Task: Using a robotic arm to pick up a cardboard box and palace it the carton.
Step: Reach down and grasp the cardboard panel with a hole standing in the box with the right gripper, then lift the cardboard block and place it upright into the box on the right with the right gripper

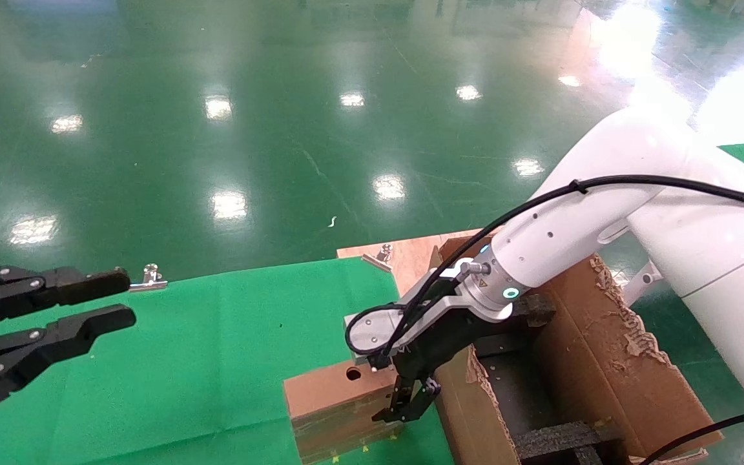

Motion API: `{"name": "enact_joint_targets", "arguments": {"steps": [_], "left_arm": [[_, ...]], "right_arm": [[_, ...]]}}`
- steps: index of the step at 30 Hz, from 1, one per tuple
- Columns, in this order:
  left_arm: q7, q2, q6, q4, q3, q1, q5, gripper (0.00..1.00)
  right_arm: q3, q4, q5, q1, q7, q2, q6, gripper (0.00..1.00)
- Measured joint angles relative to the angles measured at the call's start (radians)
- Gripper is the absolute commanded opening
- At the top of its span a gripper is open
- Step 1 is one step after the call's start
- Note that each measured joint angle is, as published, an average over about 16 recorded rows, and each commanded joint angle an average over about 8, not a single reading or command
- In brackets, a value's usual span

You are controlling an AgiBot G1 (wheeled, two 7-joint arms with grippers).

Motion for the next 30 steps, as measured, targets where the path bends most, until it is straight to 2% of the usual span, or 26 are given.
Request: {"name": "enact_joint_targets", "arguments": {"steps": [30], "left_arm": [[0.000, 0.000, 0.000, 0.000, 0.000, 0.000, 0.000, 1.00]], "right_arm": [[0.019, -0.010, 0.027, 0.003, 0.007, 0.010, 0.004, 0.00]]}}
